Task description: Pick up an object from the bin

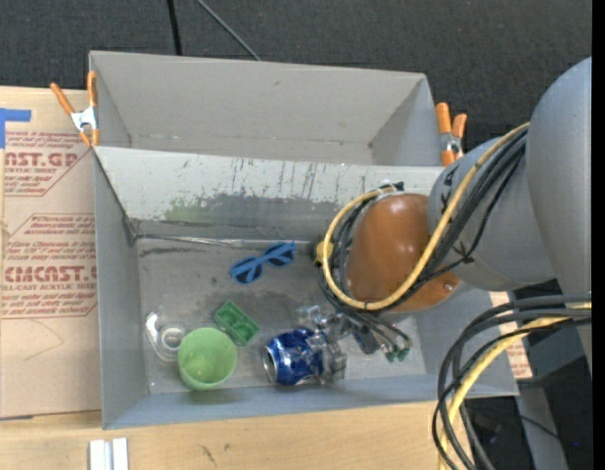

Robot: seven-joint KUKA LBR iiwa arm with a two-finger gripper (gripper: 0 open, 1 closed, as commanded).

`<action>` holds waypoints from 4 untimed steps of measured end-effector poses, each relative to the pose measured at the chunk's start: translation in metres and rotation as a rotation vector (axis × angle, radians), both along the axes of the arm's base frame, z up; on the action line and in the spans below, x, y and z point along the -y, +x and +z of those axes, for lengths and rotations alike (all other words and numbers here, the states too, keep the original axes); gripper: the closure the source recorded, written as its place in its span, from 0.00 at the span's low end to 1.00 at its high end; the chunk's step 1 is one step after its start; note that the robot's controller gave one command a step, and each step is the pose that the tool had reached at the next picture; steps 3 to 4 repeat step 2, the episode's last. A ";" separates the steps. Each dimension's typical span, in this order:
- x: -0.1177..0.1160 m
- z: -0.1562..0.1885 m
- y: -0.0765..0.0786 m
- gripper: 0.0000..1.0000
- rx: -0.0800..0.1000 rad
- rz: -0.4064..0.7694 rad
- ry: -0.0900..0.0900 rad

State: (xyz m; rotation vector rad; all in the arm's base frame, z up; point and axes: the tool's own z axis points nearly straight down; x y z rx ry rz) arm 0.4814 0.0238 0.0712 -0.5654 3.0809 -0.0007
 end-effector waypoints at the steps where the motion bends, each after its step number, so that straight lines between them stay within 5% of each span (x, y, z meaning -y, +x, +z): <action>1: -0.012 0.127 0.019 1.00 0.001 0.013 0.000; 2: -0.008 0.188 0.026 1.00 -0.002 0.619 -0.004; 4: -0.008 0.188 0.026 1.00 -0.002 0.619 -0.004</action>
Offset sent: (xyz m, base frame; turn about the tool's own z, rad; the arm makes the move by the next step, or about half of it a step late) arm 0.0164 0.0112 0.1234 -0.0137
